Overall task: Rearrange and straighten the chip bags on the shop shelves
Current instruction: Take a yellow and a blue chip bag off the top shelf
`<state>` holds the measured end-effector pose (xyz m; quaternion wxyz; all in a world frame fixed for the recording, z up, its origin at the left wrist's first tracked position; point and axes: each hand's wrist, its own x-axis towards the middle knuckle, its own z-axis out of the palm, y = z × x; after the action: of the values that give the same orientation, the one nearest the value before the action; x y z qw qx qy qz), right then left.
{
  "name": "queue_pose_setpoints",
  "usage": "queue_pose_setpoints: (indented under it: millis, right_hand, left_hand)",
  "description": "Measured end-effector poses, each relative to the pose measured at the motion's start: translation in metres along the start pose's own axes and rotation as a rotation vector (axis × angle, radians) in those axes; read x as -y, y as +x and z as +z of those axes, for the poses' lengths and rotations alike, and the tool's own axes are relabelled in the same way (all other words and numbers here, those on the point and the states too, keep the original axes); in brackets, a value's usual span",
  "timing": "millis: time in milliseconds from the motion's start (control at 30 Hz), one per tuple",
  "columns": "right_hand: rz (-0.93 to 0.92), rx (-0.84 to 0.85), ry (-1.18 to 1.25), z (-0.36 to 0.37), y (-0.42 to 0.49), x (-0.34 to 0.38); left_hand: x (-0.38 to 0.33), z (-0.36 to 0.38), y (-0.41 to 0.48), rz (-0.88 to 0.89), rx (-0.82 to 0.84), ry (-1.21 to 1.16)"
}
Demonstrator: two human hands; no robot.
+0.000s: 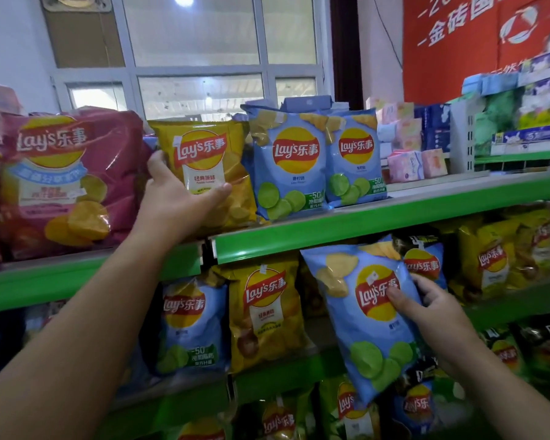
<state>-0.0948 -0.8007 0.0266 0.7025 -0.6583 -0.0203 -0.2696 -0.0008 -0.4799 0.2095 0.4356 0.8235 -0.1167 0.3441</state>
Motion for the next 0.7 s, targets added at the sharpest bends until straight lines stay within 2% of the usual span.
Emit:
queue_pose_setpoints:
  millis: [133,267,467,633,700]
  right_hand:
    - [-0.110,0.004,0.091,0.010,-0.005,0.022]
    - [-0.224,0.004,0.184,0.033,0.000,0.049]
    - [-0.333,-0.079,0.212,0.086,0.027,0.087]
    - [-0.412,-0.101,0.163,0.136,0.059,0.112]
    - [-0.428,-0.080,0.181,0.162,0.069,0.123]
  left_hand:
    - [0.012,0.006,0.011,-0.097,0.066,-0.032]
    - [0.022,0.007,0.012,-0.106,0.066,-0.202]
    - [0.015,-0.026,0.005,-0.012,-0.069,-0.295]
    - [0.010,-0.089,-0.012,0.157,-0.343,-0.276]
    - [0.016,-0.112,-0.020,0.191,-0.402,-0.274]
